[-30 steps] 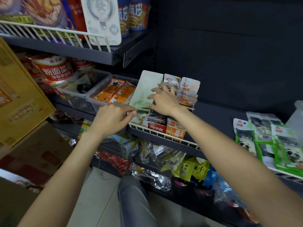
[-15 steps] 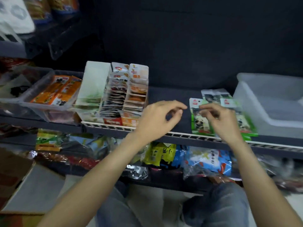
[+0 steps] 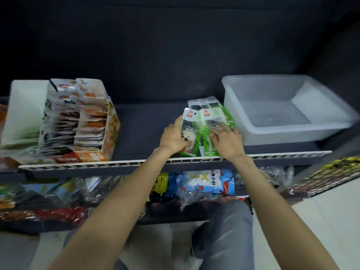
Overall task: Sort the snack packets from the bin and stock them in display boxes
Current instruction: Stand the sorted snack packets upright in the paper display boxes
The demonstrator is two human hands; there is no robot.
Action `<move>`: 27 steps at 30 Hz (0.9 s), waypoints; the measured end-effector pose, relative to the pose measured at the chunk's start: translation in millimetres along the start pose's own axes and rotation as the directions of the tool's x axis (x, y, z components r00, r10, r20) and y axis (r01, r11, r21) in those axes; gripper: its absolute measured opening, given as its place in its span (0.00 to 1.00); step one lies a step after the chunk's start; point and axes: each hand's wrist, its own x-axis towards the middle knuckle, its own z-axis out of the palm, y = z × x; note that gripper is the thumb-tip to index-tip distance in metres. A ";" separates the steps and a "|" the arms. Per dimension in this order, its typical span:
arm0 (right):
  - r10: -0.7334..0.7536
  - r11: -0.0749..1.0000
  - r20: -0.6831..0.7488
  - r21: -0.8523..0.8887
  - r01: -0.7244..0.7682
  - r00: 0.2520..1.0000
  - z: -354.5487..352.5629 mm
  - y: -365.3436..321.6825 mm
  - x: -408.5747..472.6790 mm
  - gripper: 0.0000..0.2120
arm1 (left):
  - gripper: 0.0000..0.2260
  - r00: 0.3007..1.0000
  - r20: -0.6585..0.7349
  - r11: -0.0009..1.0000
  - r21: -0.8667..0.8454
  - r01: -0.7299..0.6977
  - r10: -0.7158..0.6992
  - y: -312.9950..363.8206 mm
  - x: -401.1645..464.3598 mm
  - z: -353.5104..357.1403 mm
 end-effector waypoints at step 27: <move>0.154 0.468 -0.178 0.879 0.087 0.972 -63.2 -56.9 -32.4 0.18 | 0.10 0.820 -0.473 0.795 -0.334 -0.506 0.324 -26.6 -109.0 -121.1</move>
